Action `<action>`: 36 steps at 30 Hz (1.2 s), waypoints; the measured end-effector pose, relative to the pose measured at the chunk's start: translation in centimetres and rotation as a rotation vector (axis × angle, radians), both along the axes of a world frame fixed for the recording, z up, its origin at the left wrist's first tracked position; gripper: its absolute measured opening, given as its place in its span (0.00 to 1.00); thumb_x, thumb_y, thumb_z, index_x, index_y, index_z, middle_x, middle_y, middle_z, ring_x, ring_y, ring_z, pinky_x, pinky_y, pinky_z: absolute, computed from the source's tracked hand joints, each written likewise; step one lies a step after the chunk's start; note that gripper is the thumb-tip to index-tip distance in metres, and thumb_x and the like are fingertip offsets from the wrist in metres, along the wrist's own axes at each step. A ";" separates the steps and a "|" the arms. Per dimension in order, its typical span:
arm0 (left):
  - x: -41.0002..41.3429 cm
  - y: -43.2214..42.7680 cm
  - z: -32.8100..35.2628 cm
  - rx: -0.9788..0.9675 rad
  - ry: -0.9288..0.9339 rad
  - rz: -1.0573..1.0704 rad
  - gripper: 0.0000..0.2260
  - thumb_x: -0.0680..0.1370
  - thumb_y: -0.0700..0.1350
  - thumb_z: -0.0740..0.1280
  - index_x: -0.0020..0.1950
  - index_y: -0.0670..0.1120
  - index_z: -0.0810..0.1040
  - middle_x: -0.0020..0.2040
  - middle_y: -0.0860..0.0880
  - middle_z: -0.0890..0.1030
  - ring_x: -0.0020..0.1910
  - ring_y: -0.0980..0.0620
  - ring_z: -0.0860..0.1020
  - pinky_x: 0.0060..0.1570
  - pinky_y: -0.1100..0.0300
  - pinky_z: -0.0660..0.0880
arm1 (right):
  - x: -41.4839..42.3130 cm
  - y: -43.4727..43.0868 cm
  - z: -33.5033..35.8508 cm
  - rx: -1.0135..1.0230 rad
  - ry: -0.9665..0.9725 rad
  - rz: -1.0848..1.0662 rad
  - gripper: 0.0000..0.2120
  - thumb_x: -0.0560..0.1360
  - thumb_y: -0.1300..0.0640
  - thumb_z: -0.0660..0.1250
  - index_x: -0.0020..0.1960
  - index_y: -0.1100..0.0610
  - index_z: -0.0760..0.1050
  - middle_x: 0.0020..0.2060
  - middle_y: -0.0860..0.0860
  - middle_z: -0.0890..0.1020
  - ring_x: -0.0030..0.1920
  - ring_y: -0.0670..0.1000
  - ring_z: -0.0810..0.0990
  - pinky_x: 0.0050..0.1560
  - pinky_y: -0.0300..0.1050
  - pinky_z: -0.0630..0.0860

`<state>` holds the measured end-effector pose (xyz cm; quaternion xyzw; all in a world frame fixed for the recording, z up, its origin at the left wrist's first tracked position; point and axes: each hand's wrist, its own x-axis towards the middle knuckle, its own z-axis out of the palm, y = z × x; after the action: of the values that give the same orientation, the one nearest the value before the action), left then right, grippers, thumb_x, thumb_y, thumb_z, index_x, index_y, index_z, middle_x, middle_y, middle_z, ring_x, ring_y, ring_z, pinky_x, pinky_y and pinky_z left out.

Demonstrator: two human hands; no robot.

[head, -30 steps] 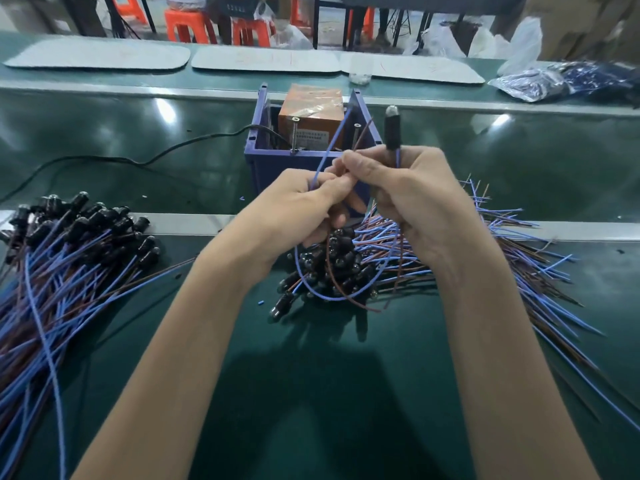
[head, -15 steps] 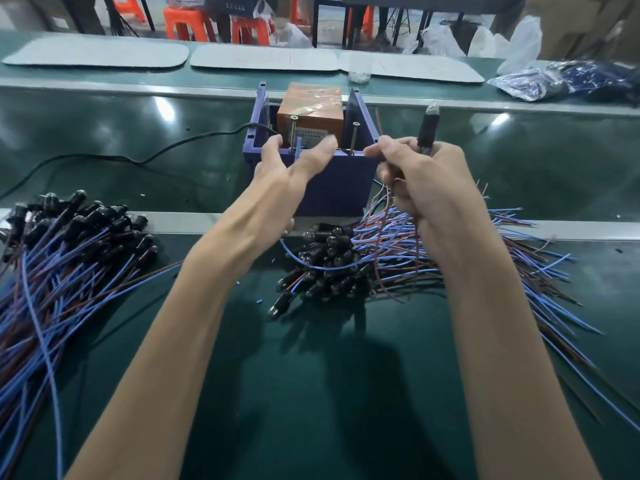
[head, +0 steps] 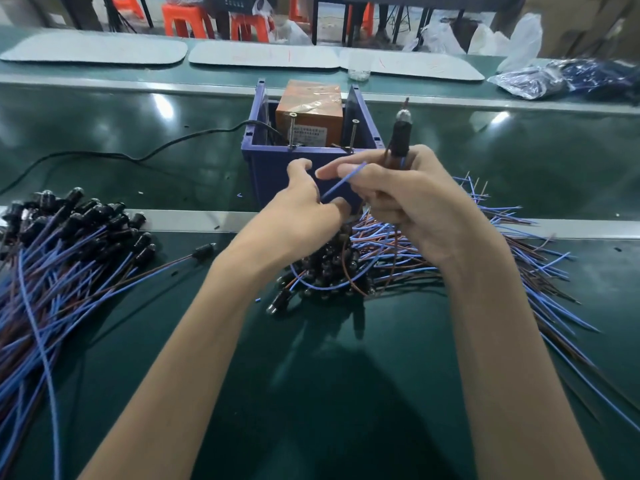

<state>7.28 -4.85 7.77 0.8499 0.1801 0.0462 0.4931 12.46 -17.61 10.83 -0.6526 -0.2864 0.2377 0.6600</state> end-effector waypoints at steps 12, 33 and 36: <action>-1.0 1.3 1.2 -0.094 -0.075 -0.113 0.09 0.78 0.45 0.66 0.57 0.52 0.72 0.34 0.53 0.73 0.29 0.58 0.71 0.36 0.61 0.70 | 0.7 0.3 -0.4 -0.140 -0.114 -0.153 0.11 0.78 0.57 0.66 0.40 0.59 0.82 0.24 0.49 0.70 0.19 0.41 0.63 0.22 0.28 0.58; -1.5 2.5 1.1 -0.159 -0.396 0.136 0.04 0.75 0.41 0.72 0.41 0.47 0.80 0.36 0.52 0.85 0.32 0.59 0.82 0.35 0.69 0.76 | 1.7 0.2 -1.1 -0.065 -0.063 -0.322 0.09 0.81 0.60 0.61 0.50 0.58 0.80 0.28 0.47 0.83 0.25 0.39 0.74 0.25 0.25 0.65; -1.5 2.6 1.2 -0.135 -0.375 0.138 0.04 0.73 0.41 0.74 0.45 0.48 0.81 0.39 0.53 0.85 0.37 0.56 0.84 0.41 0.64 0.79 | 1.9 0.5 -1.3 -0.069 -0.078 -0.396 0.08 0.80 0.61 0.62 0.54 0.59 0.79 0.24 0.46 0.79 0.24 0.39 0.72 0.25 0.26 0.65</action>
<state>5.75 -2.20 8.92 0.7770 0.1457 0.2254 0.5694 14.36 -17.14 9.52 -0.7271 -0.1695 0.0875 0.6595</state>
